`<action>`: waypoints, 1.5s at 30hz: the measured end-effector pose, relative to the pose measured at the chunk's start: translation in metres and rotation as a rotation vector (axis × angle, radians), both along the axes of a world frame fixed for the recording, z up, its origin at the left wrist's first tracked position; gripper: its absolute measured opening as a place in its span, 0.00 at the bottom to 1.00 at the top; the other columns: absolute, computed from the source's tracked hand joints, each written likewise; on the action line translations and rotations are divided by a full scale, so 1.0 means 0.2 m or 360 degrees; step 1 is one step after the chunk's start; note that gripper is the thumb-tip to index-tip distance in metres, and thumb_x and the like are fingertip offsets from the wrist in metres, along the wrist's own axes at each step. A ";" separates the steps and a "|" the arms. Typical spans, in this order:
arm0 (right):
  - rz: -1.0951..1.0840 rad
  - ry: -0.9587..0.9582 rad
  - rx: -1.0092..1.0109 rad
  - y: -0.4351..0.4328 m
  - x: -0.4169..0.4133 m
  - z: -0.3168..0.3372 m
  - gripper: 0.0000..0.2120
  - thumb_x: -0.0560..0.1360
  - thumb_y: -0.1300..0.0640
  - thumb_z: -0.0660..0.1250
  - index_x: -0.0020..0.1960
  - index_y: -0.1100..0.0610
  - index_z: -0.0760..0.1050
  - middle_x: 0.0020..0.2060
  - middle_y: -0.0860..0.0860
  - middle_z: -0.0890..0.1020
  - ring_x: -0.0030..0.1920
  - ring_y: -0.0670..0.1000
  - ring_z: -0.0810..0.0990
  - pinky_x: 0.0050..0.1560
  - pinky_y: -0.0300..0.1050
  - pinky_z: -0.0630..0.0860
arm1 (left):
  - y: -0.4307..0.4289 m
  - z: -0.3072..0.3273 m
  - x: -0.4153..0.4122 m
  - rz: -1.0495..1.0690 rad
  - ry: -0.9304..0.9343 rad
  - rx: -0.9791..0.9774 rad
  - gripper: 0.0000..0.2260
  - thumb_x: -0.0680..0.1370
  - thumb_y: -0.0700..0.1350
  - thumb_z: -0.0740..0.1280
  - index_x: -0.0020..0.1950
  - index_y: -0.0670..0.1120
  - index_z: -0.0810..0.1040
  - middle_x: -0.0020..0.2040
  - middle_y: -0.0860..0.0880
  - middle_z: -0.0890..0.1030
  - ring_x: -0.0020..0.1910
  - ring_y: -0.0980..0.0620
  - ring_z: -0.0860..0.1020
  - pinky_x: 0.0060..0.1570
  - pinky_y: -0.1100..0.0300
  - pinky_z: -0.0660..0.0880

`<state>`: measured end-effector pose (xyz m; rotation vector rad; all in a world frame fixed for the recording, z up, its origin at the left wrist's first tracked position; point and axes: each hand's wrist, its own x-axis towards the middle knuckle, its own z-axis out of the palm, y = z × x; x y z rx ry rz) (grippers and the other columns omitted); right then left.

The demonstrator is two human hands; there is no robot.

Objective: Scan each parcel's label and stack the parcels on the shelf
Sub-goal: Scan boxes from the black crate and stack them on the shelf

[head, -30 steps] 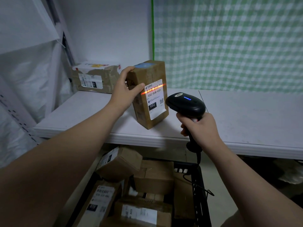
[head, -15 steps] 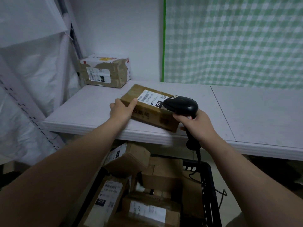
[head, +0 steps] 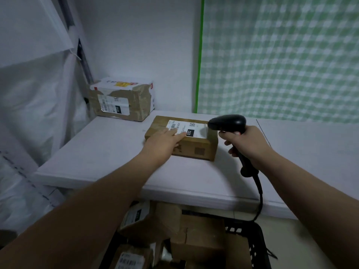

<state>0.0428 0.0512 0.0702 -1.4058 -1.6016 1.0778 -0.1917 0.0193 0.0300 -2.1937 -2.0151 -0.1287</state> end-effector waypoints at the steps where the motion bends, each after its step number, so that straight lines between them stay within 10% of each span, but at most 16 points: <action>1: -0.0006 0.0011 -0.0033 0.05 -0.03 0.00 0.10 0.73 0.55 0.73 0.49 0.61 0.80 0.39 0.59 0.84 0.29 0.54 0.79 0.32 0.44 0.77 | 0.08 0.01 -0.02 0.0033 -0.0003 -0.0023 0.24 0.83 0.40 0.53 0.78 0.54 0.55 0.77 0.47 0.60 0.73 0.44 0.60 0.67 0.54 0.62; 22: -0.0042 0.0095 -0.0399 0.56 -0.34 -0.11 0.11 0.74 0.56 0.70 0.44 0.66 0.77 0.34 0.60 0.81 0.27 0.54 0.77 0.29 0.42 0.75 | 0.73 -0.09 -0.39 0.0127 0.0083 0.0216 0.22 0.84 0.44 0.53 0.78 0.50 0.55 0.76 0.44 0.61 0.74 0.43 0.59 0.71 0.50 0.56; 45: 0.0561 -0.0514 -0.0366 -0.84 0.08 -0.28 0.15 0.78 0.52 0.64 0.40 0.63 0.74 0.25 0.58 0.80 0.25 0.54 0.78 0.32 0.46 0.77 | -0.92 -0.29 0.07 -0.0021 -0.0477 0.0078 0.19 0.80 0.47 0.63 0.71 0.45 0.70 0.66 0.45 0.73 0.65 0.44 0.70 0.62 0.50 0.67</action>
